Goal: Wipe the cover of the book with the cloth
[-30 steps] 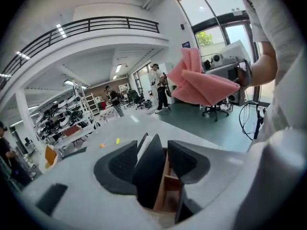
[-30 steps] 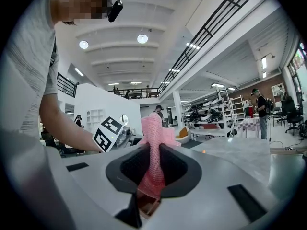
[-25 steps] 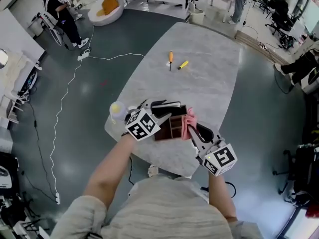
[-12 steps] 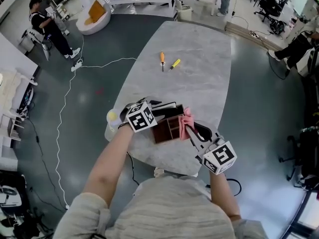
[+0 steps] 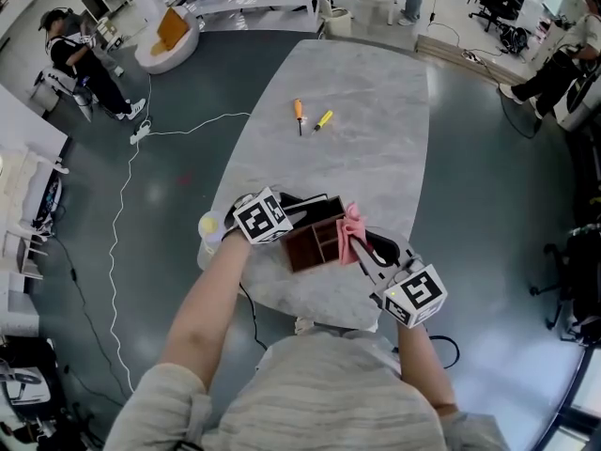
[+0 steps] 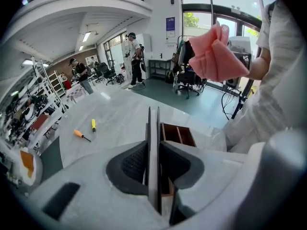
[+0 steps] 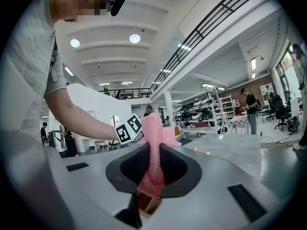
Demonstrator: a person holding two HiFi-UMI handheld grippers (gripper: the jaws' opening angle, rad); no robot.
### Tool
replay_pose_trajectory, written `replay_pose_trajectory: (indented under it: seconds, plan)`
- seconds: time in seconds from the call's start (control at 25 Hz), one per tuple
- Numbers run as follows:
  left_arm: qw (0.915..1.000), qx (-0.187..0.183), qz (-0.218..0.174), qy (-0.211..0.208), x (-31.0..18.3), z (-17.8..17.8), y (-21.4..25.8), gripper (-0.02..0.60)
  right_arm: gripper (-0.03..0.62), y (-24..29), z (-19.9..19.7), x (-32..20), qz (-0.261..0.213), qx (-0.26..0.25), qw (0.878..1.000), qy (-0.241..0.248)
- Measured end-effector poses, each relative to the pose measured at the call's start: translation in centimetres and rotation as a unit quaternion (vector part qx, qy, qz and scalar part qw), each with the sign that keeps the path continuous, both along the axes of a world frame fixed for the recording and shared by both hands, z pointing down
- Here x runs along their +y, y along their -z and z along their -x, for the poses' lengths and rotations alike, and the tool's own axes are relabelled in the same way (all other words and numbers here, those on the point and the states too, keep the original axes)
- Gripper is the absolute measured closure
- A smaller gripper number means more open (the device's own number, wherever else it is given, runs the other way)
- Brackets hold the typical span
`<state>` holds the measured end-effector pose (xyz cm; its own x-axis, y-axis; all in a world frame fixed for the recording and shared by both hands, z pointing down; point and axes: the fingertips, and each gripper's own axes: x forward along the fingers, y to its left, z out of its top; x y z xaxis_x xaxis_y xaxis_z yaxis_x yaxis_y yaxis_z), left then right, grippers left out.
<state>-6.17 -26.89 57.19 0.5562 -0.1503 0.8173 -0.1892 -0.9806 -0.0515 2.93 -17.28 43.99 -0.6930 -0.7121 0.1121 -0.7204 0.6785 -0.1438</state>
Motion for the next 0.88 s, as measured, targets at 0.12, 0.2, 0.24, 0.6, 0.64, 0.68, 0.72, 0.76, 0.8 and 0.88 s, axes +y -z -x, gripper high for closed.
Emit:
replay_pose_trajectory:
  seconds: [0.12,0.2,0.24,0.6,0.64,0.68,0.72,0.76,0.8,0.88]
  plan:
    - [0.9999,-0.003,0.006,0.009,0.1,-0.2,0.1,0.500,0.540,-0.1,-0.3,0.0,0.001,0.002,1.000,-0.002]
    - [0.9997,-0.006,0.008,0.022,0.0,-0.1,0.1,0.502,0.540,-0.1,-0.4,-0.1,0.001,0.001,1.000,-0.002]
    - [0.9995,-0.006,0.007,0.031,-0.1,-0.1,0.1,0.502,0.540,-0.1,-0.4,-0.1,0.002,0.002,1.000,-0.001]
    - [0.9888,0.016,0.021,0.147,0.1,0.8,2.8,0.503,0.540,-0.2,-0.2,0.1,0.002,0.001,1.000,0.008]
    - [0.9882,0.015,0.014,0.152,0.2,0.7,3.2,0.502,0.540,-0.2,-0.1,0.1,0.002,0.001,1.000,0.009]
    - [0.9875,0.016,0.007,0.157,0.3,0.7,3.8,0.503,0.540,-0.2,0.1,0.1,0.002,0.001,1.000,0.010]
    - [0.9867,0.018,0.000,0.161,0.5,0.7,4.4,0.503,0.540,-0.2,0.1,0.1,0.002,0.001,1.000,0.011]
    - [0.9859,0.021,-0.006,0.166,0.8,0.7,5.1,0.503,0.540,-0.1,0.2,0.2,0.000,0.000,1.000,0.012]
    - [0.9850,0.024,-0.009,0.171,1.0,0.7,5.7,0.503,0.540,0.1,0.4,0.2,-0.002,-0.001,1.000,0.014]
    - [0.9830,0.034,-0.015,0.180,1.3,1.0,7.1,0.503,0.540,0.4,0.8,0.3,-0.005,-0.003,1.000,0.020]
